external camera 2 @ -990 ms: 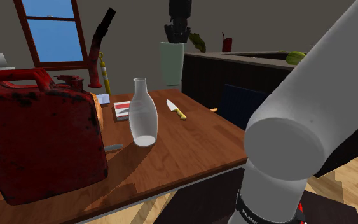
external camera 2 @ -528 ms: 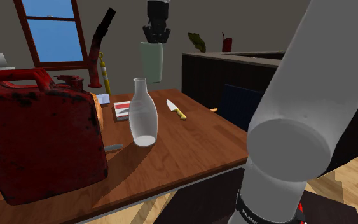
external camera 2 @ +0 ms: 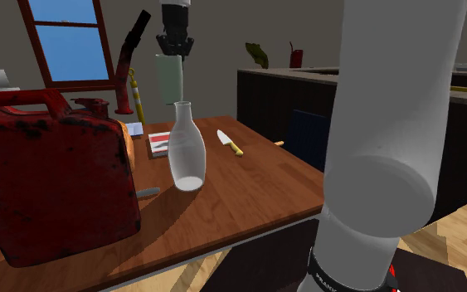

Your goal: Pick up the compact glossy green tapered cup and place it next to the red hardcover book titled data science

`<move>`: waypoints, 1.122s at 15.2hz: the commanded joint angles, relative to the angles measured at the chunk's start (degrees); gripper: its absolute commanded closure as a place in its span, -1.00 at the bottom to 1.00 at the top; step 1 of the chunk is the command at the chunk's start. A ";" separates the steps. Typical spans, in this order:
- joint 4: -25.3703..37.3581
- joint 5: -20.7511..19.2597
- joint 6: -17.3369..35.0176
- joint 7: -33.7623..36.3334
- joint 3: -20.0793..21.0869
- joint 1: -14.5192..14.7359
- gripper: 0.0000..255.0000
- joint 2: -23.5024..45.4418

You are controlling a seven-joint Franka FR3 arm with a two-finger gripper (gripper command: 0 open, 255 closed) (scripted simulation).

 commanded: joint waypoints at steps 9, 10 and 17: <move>3.24 2.40 3.35 -0.34 0.25 -0.36 1.00 6.97; 2.35 2.38 4.15 -0.36 0.27 -0.30 1.00 6.88; -3.28 2.43 9.61 -0.60 0.40 -0.04 1.00 6.70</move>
